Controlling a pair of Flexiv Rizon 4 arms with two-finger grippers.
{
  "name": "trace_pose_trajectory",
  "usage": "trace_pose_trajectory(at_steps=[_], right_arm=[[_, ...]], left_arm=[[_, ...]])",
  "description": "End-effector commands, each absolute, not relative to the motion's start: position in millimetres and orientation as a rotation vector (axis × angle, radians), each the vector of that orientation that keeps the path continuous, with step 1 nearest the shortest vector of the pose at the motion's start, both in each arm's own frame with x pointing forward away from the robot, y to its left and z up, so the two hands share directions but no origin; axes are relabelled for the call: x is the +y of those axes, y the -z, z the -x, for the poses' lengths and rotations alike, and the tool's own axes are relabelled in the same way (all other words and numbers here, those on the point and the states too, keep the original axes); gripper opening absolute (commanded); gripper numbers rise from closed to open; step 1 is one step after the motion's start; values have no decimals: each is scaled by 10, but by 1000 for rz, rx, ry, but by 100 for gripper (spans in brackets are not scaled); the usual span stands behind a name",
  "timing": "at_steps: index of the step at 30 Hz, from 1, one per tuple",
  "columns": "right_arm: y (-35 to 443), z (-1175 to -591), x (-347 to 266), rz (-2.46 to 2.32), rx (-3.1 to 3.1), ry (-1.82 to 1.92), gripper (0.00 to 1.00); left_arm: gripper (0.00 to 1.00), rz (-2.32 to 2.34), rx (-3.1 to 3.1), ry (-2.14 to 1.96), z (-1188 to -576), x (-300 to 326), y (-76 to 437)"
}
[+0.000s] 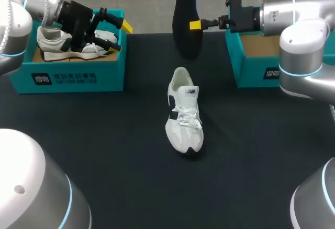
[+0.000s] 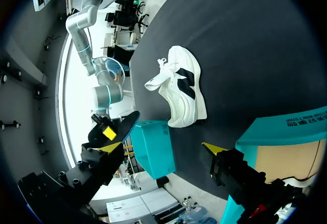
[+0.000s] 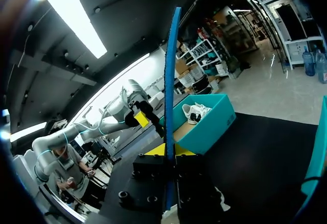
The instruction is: Take the shoe out of the shoebox, open the shoe tongue, remove and reinsert the insole, then place the shoe into the shoebox
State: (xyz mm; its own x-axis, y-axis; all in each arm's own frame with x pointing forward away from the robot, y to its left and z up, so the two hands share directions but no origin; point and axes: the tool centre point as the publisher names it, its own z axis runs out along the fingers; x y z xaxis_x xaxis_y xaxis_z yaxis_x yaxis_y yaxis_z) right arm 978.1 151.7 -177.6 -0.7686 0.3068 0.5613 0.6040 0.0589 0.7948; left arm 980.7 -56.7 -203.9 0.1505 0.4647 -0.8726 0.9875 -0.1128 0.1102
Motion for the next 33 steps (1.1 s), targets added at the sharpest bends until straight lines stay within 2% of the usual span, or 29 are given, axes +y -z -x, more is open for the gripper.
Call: trace_pose_trajectory(at_steps=[1, 15, 29, 33], right_arm=[[1969, -9795, 1655, 925, -2076, 1812, 0], [2515, -9666, 1751, 878, -2084, 1805, 0], [2515, -9666, 1751, 878, -2084, 1805, 0], [2655, -9709, 1782, 841, -2072, 1837, 0]], left_arm=[[100, -1691, 1410, 890, -9804, -563, 2036], [100, -1691, 1410, 890, -9804, -563, 2036], [100, -1691, 1410, 890, -9804, -563, 2036], [100, -1691, 1410, 890, -9804, -563, 2036]])
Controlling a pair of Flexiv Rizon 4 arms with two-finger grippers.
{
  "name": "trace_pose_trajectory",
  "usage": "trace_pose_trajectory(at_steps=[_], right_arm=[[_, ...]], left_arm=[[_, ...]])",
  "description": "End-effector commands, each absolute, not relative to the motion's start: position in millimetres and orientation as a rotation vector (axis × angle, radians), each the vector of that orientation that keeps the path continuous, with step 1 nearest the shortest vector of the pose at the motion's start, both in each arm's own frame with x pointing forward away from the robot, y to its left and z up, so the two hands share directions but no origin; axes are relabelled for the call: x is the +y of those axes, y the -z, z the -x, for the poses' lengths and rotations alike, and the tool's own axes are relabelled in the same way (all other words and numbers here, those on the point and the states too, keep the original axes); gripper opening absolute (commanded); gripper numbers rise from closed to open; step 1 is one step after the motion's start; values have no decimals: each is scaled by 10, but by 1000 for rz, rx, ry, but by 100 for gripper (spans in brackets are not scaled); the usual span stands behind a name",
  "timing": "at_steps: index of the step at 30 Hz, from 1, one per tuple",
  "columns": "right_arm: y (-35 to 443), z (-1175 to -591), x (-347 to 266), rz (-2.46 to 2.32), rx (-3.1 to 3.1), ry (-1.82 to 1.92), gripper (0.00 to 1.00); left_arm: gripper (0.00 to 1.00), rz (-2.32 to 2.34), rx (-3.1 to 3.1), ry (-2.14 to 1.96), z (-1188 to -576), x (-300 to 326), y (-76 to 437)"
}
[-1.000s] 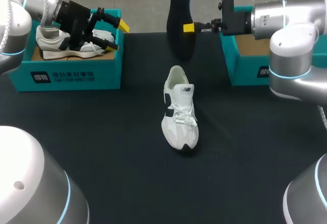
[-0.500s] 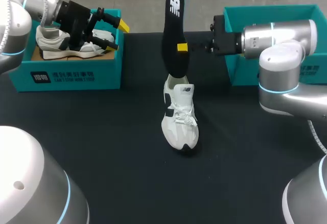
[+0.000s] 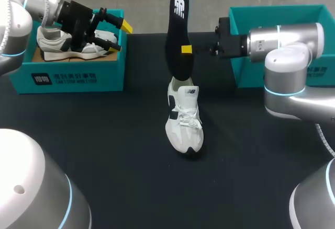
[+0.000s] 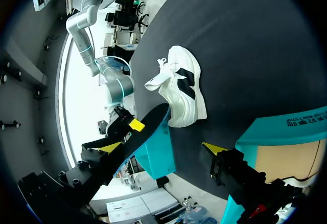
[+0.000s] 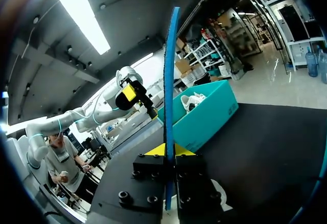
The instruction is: Take the shoe out of the shoebox, open the shoe tongue, remove and reinsert the insole, then place the shoe into the shoebox
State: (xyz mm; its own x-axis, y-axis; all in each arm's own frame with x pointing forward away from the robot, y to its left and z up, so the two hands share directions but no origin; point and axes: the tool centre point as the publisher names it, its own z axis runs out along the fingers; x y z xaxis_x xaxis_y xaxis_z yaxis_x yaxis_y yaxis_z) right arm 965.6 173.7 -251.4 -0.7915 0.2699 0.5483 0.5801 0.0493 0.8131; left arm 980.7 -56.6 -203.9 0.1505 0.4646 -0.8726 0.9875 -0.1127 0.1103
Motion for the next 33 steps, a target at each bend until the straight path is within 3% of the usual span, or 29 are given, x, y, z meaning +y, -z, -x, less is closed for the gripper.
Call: trace_pose_trajectory(at_steps=[1, 33], right_arm=[[2666, -9714, 1786, 808, -2080, 1845, 0], [3062, -9602, 1748, 645, -2101, 1786, 0]], left_arm=[[100, -1691, 1410, 890, -9804, -563, 2036], [100, -1691, 1410, 890, -9804, -563, 2036]])
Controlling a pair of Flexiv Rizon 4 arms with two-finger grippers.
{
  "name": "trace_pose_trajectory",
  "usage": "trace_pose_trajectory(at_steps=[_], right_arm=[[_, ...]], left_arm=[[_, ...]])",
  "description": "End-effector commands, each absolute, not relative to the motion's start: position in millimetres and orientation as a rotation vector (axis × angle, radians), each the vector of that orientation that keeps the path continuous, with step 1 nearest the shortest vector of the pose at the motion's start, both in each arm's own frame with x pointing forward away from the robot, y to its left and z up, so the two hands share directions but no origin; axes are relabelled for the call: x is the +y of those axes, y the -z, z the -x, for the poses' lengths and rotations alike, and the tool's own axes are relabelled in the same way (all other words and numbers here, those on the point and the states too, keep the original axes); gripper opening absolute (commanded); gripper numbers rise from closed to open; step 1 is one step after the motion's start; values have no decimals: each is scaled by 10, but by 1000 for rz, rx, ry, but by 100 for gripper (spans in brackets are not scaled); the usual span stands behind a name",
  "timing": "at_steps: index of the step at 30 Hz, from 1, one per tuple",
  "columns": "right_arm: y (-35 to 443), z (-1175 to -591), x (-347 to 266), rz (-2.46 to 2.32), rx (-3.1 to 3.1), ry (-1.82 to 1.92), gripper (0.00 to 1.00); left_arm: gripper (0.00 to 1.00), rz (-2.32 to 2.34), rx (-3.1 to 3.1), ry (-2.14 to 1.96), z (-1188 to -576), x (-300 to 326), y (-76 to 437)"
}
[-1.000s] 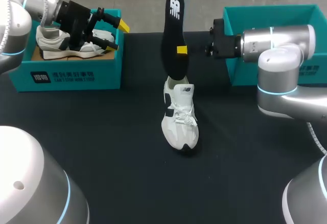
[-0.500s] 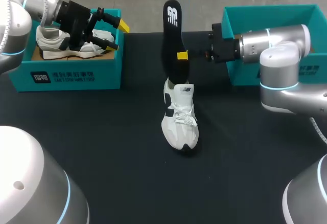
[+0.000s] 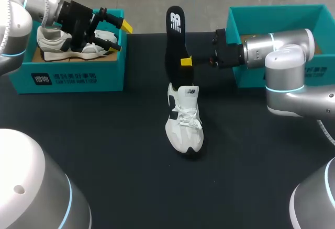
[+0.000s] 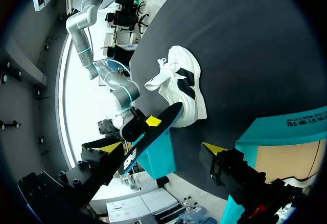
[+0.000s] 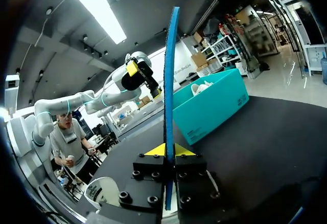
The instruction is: Take the shoe out of the shoebox, open the shoe tongue, remove and reinsert the insole, then place the shoe into the shoebox
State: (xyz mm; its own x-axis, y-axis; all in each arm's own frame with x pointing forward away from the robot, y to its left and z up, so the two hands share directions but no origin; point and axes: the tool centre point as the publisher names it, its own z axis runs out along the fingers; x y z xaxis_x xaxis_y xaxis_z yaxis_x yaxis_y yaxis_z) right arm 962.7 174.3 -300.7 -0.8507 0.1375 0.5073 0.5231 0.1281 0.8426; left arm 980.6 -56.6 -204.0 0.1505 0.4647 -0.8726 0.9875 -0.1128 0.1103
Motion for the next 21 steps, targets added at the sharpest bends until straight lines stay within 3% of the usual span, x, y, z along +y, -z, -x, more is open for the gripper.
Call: trace_pose_trajectory(at_steps=[1, 21], right_arm=[[3072, -9592, 1737, 646, -2098, 1790, 0], [3386, -9363, 1784, 628, -2013, 1800, 0]], left_arm=[[100, -1691, 1410, 890, -9804, -563, 2036], [100, -1691, 1410, 890, -9804, -563, 2036]])
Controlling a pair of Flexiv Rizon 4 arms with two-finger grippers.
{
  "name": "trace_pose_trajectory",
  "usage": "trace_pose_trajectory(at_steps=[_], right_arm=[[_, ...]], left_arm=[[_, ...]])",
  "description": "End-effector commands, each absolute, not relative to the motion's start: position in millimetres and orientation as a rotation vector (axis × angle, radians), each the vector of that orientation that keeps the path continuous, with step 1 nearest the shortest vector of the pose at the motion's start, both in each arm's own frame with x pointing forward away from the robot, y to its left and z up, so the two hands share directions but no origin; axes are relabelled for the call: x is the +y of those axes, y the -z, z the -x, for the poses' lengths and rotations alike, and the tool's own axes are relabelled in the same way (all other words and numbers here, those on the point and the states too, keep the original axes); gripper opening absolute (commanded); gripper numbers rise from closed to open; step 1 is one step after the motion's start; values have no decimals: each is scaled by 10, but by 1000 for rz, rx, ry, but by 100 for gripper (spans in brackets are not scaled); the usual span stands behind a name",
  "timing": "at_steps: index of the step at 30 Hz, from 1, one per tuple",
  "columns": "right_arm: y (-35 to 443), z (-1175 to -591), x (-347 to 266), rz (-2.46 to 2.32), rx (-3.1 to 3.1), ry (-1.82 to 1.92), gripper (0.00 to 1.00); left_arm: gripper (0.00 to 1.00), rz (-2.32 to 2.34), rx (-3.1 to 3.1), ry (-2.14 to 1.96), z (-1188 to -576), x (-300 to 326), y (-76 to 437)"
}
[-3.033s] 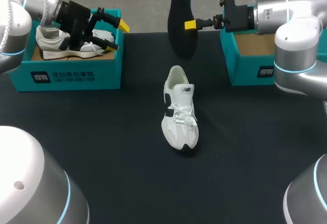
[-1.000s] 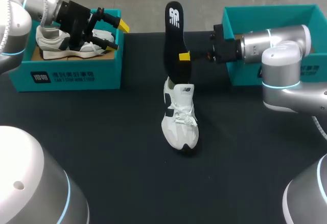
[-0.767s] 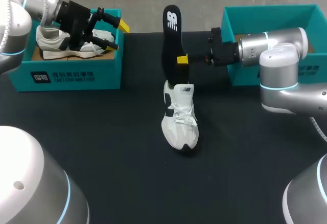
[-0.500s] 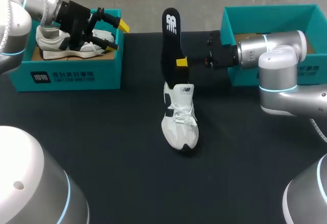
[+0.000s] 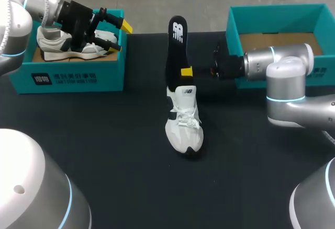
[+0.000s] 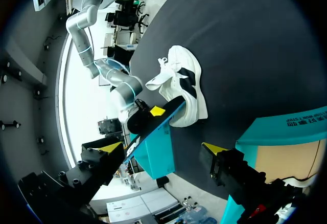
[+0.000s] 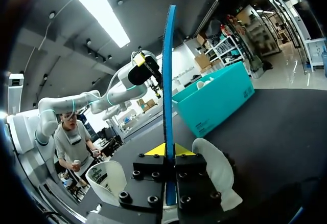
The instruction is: Take the shoe out of the shoebox, open the shoe tongue, remove and reinsert the insole, then place the shoe into the shoebox
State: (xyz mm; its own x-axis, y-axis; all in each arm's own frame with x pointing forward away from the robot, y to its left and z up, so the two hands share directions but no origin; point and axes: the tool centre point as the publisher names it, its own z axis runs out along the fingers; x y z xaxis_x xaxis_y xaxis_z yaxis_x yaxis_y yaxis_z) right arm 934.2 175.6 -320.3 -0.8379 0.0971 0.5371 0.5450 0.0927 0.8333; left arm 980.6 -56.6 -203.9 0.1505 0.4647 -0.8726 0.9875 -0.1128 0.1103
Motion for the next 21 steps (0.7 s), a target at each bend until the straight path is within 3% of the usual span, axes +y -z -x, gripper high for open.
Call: trace_pose_trajectory(at_steps=[1, 21], right_arm=[[3400, -9356, 1777, 636, -2020, 1791, 0], [3631, -9106, 1705, 695, -1987, 1698, 0]], left_arm=[[100, -1691, 1410, 890, -9804, -563, 2036], [100, -1691, 1410, 890, -9804, -563, 2036]])
